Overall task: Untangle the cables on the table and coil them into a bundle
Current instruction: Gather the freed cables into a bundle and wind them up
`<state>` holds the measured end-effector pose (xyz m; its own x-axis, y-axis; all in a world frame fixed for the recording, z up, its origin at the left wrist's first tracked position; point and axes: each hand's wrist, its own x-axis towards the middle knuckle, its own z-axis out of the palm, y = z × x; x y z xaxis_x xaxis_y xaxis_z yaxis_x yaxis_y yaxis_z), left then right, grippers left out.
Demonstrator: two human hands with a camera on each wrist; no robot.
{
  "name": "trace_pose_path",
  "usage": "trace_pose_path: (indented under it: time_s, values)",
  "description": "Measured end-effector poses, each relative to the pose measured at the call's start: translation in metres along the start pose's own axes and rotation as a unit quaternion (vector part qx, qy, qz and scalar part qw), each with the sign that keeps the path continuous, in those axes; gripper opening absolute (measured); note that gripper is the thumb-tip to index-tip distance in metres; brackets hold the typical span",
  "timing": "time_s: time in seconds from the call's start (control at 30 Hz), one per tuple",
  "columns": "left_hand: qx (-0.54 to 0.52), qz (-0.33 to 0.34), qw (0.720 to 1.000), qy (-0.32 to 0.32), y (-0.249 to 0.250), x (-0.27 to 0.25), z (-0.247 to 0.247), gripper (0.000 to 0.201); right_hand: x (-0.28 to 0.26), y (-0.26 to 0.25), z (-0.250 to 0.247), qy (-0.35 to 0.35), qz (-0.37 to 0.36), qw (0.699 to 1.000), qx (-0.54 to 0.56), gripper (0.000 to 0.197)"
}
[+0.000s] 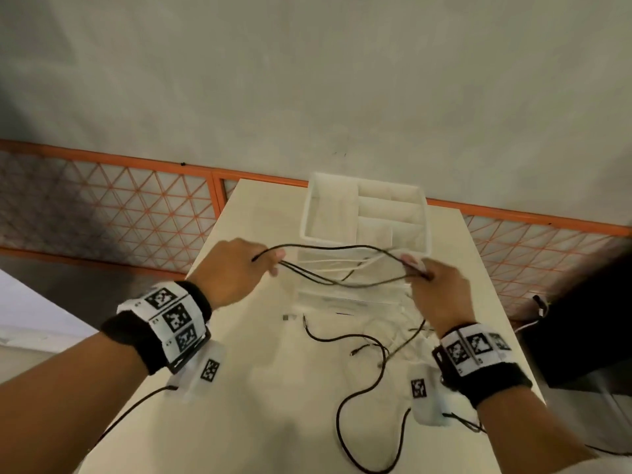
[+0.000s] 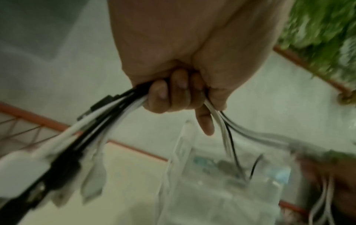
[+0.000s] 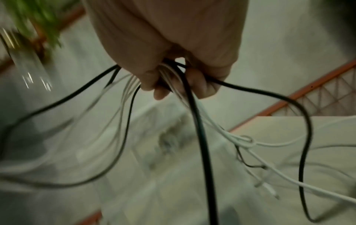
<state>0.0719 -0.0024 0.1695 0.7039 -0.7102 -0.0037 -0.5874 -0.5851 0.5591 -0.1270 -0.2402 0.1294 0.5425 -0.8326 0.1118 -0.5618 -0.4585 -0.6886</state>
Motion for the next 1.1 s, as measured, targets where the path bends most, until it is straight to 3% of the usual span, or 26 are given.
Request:
trace_pose_path:
  time_s: [0.1,0.17,0.27,0.33,0.43,0.57,0.63,0.73,0.77,0.8,0.9,1.0,1.1]
  values:
    - [-0.013,-0.066,0.997,0.023,-0.017,-0.001,0.019,0.061,0.001,-0.032,-0.029,0.08,-0.075,0.987,0.117,0.034]
    - [-0.101,-0.099,0.987,0.081,-0.022,0.002,0.022,0.059,0.001,-0.034,-0.032,0.085,-0.099,0.99,0.06,0.031]
    - [-0.265,-0.145,0.941,0.152,-0.029,0.01,0.013,0.053,0.0,-0.005,-0.017,-0.051,-0.005,0.983,-0.177,0.033]
    - [-0.325,-0.148,0.92,0.159,-0.027,0.012,0.006,0.05,-0.006,0.008,-0.004,-0.151,0.061,0.967,-0.197,0.038]
    - [-0.297,-0.116,0.943,0.098,-0.017,0.008,0.007,0.047,-0.017,-0.013,-0.001,-0.178,0.029,0.979,-0.09,0.036]
    - [-0.312,-0.099,0.941,-0.09,-0.001,-0.007,0.029,0.047,-0.024,-0.069,-0.02,-0.164,-0.026,0.981,0.098,0.042]
    - [-0.306,-0.076,0.936,-0.159,0.011,-0.013,0.044,0.051,-0.027,-0.093,-0.032,-0.157,-0.049,0.965,0.204,0.041]
    - [-0.32,-0.036,0.923,-0.211,0.037,-0.022,0.066,0.05,-0.03,-0.118,-0.046,-0.158,-0.072,0.923,0.344,0.035]
    - [-0.327,-0.026,0.921,-0.209,0.043,-0.022,0.074,0.036,-0.03,-0.124,-0.049,-0.158,-0.081,0.907,0.381,0.034]
    - [-0.325,-0.017,0.924,-0.199,0.047,-0.021,0.082,0.035,-0.031,-0.128,-0.051,-0.16,-0.089,0.894,0.409,0.035]
    - [-0.261,-0.033,0.958,-0.115,0.044,-0.012,0.098,0.02,-0.028,-0.128,-0.053,-0.155,-0.115,0.88,0.433,0.037]
    - [-0.173,-0.086,0.98,-0.043,0.028,0.0,0.096,0.038,-0.022,-0.116,-0.06,-0.145,-0.115,0.911,0.369,0.033]
    - [-0.072,-0.121,0.99,0.005,0.009,0.005,0.078,0.034,-0.011,-0.097,-0.073,-0.136,-0.091,0.958,0.236,0.032]
